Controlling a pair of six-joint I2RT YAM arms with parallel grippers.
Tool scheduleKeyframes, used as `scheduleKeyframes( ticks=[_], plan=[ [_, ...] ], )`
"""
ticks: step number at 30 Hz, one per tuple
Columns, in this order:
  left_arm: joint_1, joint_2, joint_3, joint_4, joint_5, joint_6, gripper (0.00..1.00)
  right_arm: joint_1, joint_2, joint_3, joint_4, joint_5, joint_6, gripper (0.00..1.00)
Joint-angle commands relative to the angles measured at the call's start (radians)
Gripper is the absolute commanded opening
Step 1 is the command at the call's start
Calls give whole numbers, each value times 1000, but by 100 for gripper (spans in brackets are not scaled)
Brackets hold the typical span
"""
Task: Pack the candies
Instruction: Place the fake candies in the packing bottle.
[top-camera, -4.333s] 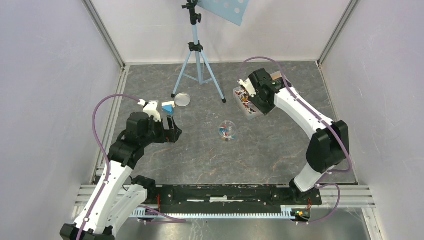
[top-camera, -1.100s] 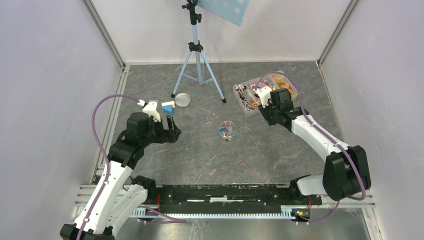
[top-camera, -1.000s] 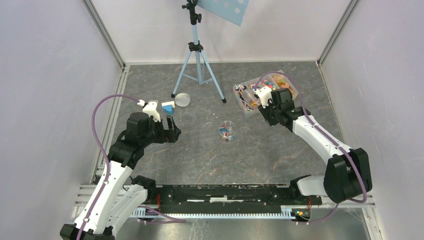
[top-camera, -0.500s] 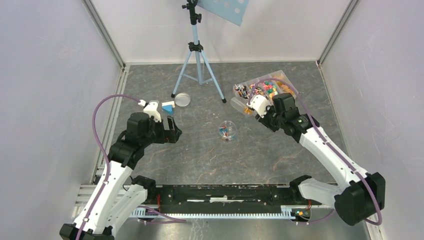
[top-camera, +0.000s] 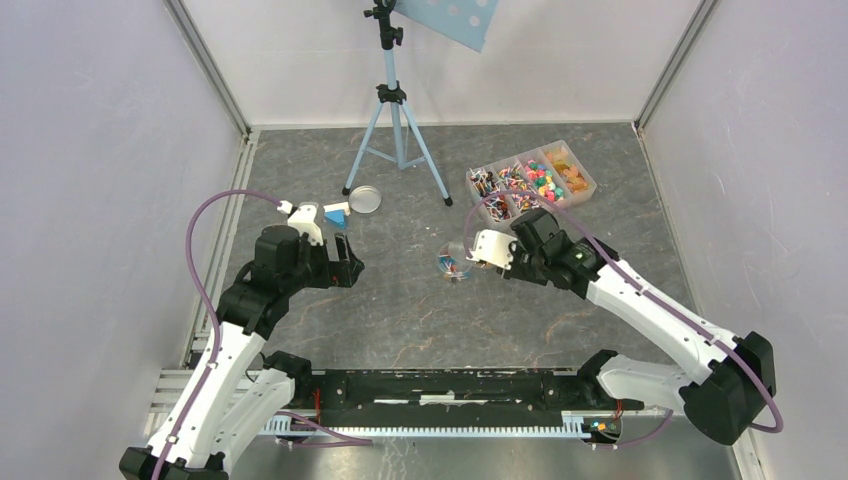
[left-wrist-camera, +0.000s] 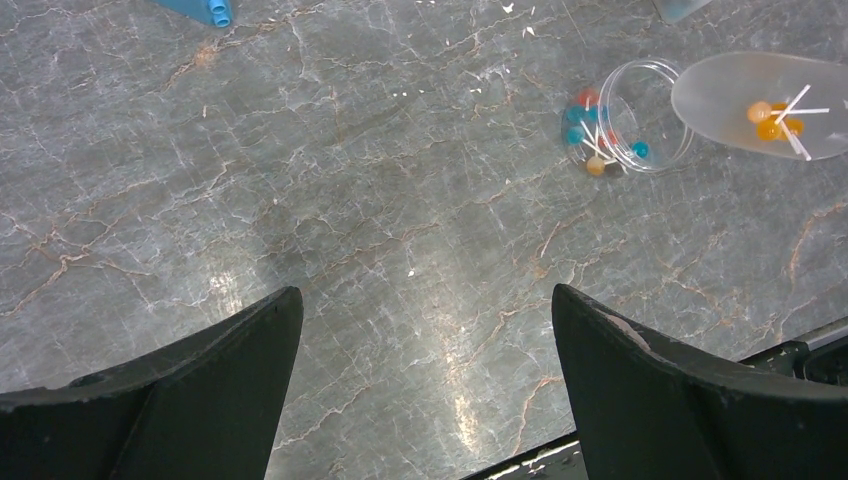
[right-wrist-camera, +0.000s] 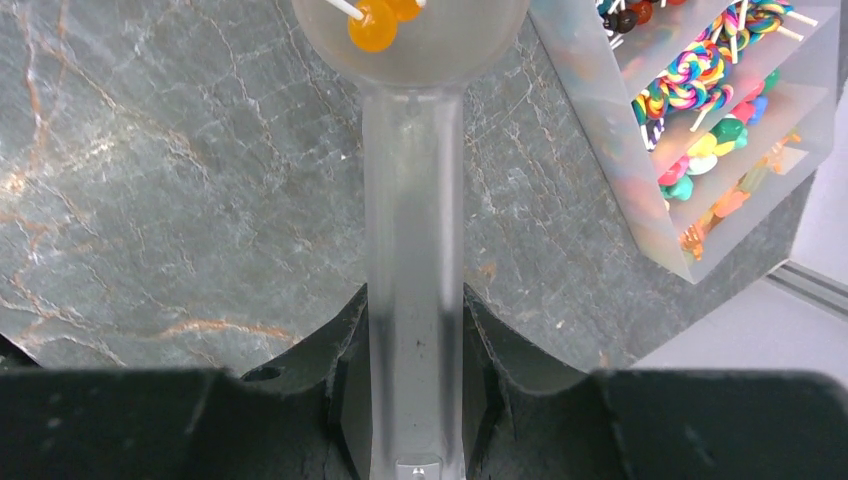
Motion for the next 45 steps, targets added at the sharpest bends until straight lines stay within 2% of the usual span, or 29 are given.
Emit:
scheduleKeyframes(
  ticks=[1,14,34,45],
  plan=[
    [-5,-10,0,30,15,47,100,40,-5,55,-43,94,-45,0],
    [-5,-11,0,29,10,47,100,155,68,133,-107,256,-68,0],
    [-6,-22,0,28,3,49,100,232,167,223,-181,457,-65,0],
    [-6,-27,3,22,-16,47,100,240,160,233,-180,452,-53,0]
  ],
)
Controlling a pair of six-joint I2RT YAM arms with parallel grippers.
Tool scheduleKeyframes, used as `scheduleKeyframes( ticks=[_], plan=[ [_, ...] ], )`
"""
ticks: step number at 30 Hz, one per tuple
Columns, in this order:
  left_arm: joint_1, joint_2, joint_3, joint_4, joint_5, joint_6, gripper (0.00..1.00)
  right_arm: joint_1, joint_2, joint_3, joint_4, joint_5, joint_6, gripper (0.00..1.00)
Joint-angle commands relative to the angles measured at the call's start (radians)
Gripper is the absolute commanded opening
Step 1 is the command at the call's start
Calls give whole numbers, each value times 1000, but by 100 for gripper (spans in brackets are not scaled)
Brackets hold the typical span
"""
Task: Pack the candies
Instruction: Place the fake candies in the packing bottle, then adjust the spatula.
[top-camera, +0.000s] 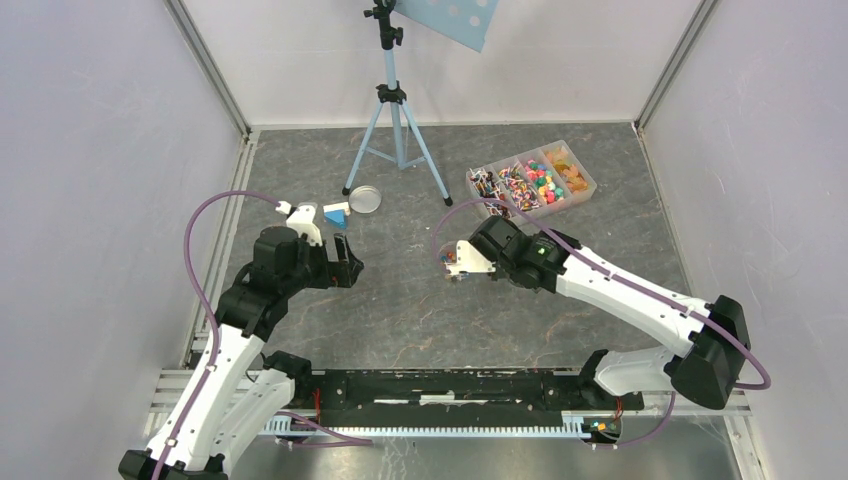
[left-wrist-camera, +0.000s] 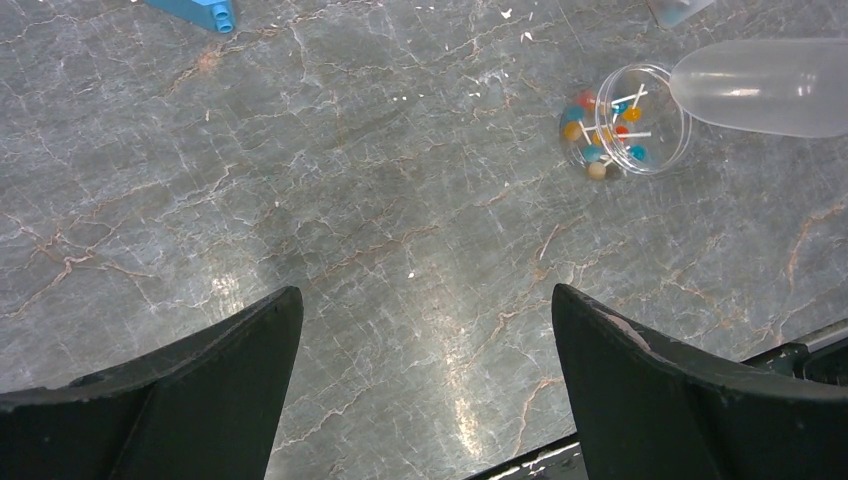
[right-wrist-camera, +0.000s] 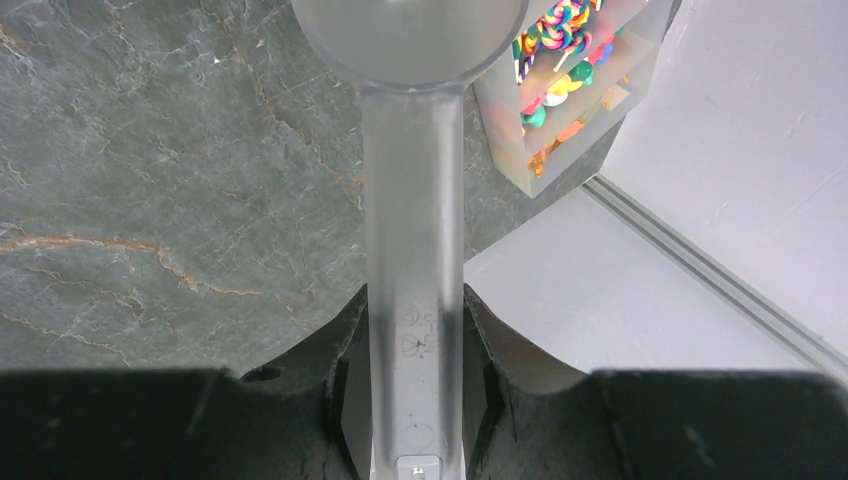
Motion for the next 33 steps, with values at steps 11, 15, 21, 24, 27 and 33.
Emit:
scheduleKeyframes(
  ticks=[11,15,21,24,27,33],
  plan=[
    [-3,9,-1,56,65,-30,100,5,-45,141,64,-352,112,0],
    [-2,64,40,69,130,-97,99,6,-73,119,130,-494,150,0],
    [2,191,96,196,355,-252,89,5,-155,46,257,-667,196,0],
    [1,242,113,259,429,-300,86,6,-173,19,280,-709,206,0],
    [1,270,117,296,457,-327,83,5,-178,4,295,-720,213,0],
    [1,289,104,323,482,-347,81,4,-183,-16,331,-732,219,0]
  ],
)
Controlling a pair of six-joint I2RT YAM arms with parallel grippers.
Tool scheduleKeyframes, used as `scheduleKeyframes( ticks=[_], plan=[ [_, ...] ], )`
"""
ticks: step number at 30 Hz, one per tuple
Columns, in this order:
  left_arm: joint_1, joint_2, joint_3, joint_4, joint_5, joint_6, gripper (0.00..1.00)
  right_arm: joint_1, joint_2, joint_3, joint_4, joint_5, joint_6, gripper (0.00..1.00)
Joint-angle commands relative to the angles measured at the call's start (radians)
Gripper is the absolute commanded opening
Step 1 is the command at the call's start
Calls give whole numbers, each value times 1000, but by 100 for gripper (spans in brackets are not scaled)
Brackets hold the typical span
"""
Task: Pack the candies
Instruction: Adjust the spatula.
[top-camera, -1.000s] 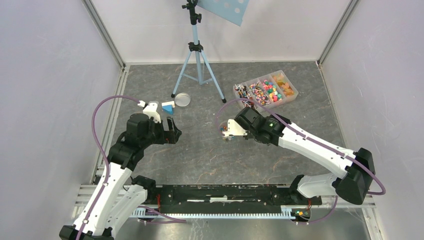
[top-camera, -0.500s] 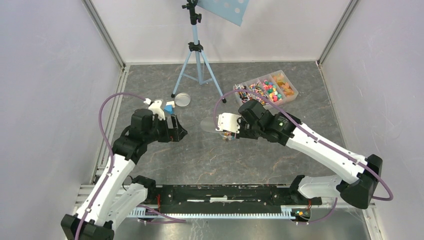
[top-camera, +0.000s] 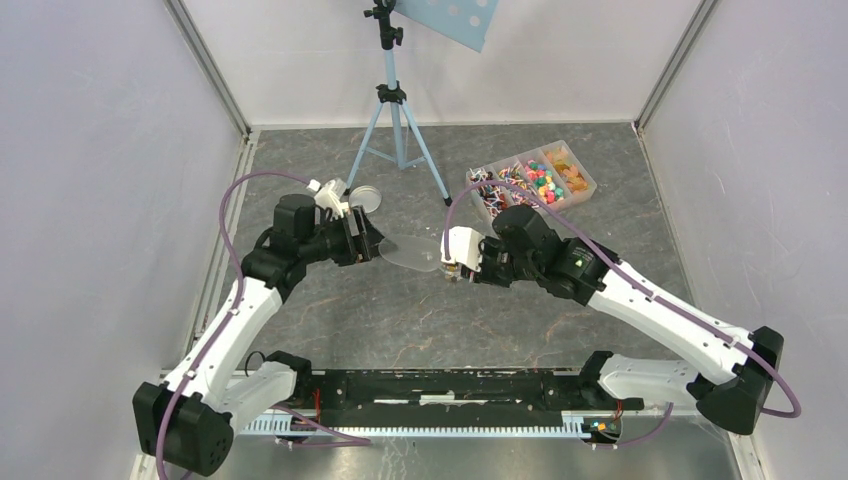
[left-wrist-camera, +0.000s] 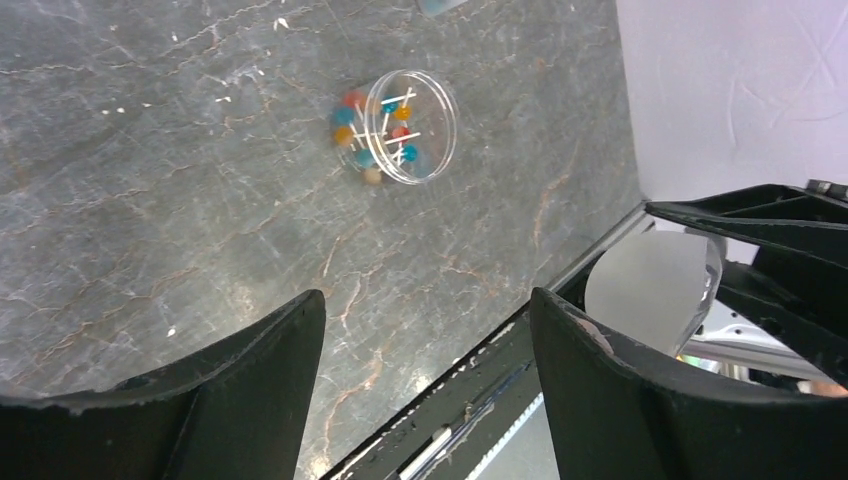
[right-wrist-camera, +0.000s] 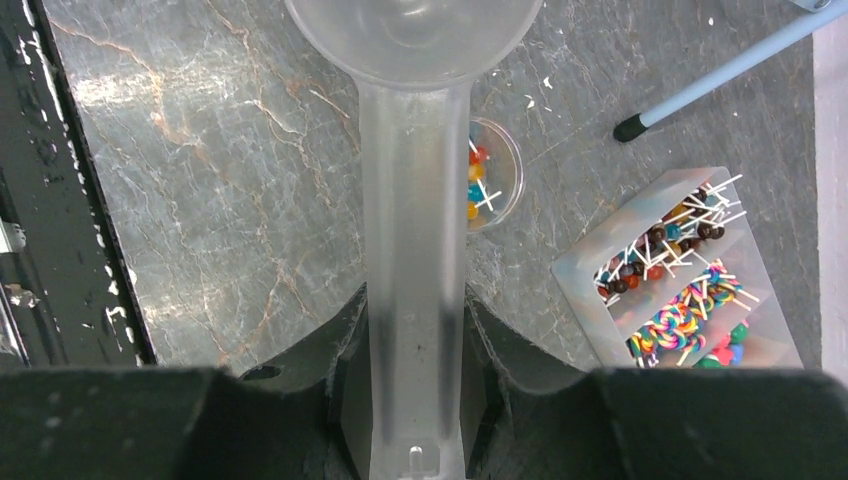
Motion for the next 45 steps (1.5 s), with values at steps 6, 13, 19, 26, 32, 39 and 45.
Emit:
scheduleKeyframes(
  ticks=[6,13,19,26,32,39,45],
  plan=[
    [-2,-72,110,-94,-157,11,96,-65,41,1,47,-24,54,0],
    [-1,-85,155,-100,-160,3,100,-67,96,8,43,-60,73,0],
    [-1,-5,125,-35,-22,-21,99,-66,96,4,79,-107,82,0],
    [8,-53,160,-112,-203,-18,100,-73,115,-22,68,-67,85,0],
    [13,-65,166,-63,-116,-68,100,-75,148,-38,58,-57,85,0],
    [13,-32,88,52,25,-71,92,-75,162,-32,81,-87,100,0],
    [13,49,62,61,85,-57,79,-75,123,-35,120,-108,108,0]
  ],
)
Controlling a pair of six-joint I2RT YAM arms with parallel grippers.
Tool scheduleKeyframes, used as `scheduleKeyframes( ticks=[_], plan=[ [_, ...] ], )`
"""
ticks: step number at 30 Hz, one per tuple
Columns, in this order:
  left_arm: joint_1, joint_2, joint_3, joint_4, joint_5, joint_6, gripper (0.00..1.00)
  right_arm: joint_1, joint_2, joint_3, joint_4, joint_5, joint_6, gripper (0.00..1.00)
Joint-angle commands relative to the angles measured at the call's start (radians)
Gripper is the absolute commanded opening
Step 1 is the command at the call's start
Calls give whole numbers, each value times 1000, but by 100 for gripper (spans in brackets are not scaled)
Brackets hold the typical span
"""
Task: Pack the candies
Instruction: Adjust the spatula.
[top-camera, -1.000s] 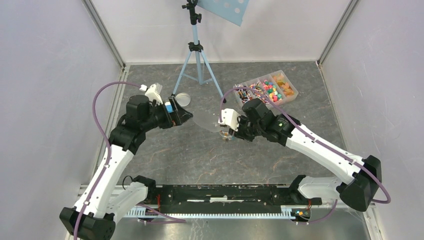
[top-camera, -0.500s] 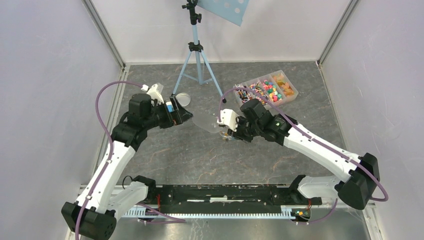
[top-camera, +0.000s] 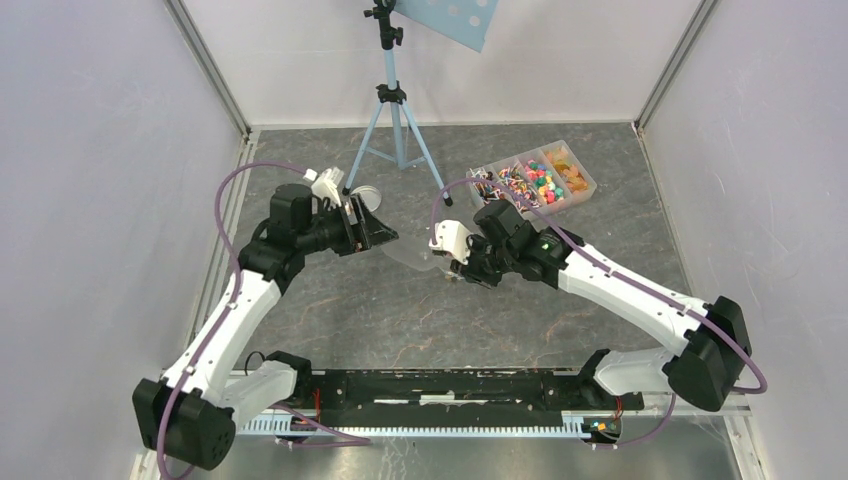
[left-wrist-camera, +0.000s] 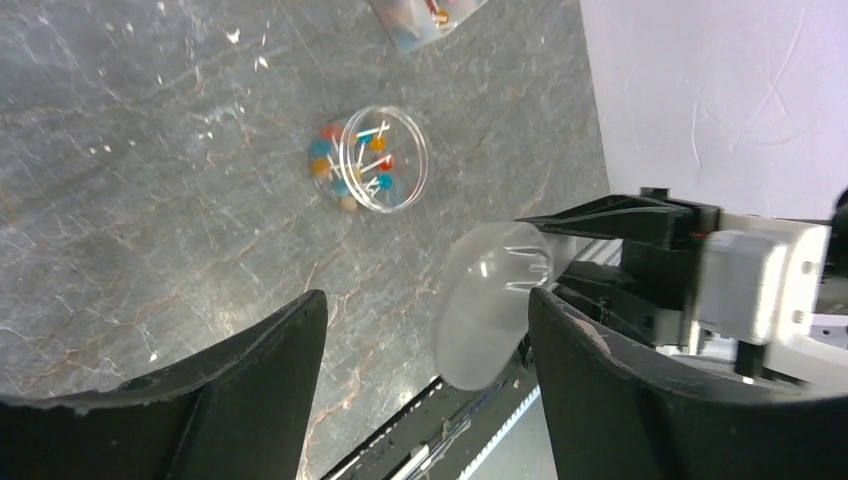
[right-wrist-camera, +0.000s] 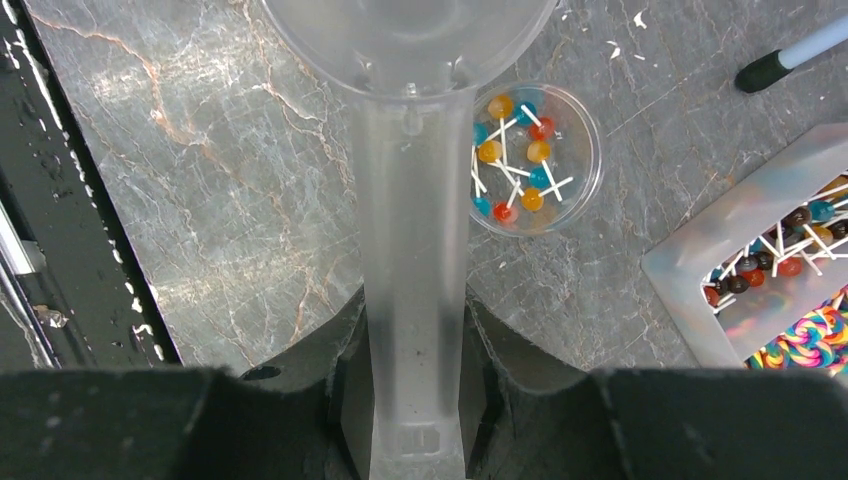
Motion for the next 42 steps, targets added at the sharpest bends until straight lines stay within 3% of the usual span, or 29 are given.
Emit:
scheduleKeyframes(
  ticks=[1,4,9,12,21,27,39,42],
  plan=[
    [-1,45,-17,45,74,-14,77,-4,-58,-3,72,-33,17,0],
    [-1,63,-24,58,95,-13,64,-10,-86,-17,108,-43,26,0],
    [1,79,-58,61,112,-8,30,-44,-159,-56,191,-68,48,0],
    [2,83,-74,54,114,-12,19,-76,-195,-74,227,-117,61,0],
    [20,103,-92,51,193,-21,7,-193,-301,-177,369,-331,80,4],
    [28,94,-132,129,295,-99,2,-230,-332,-230,473,-417,143,27],
    [85,92,-157,153,367,-101,2,-268,-345,-252,534,-525,207,40],
    [97,94,-160,162,372,-87,2,-276,-337,-252,550,-550,227,50]
  ],
)
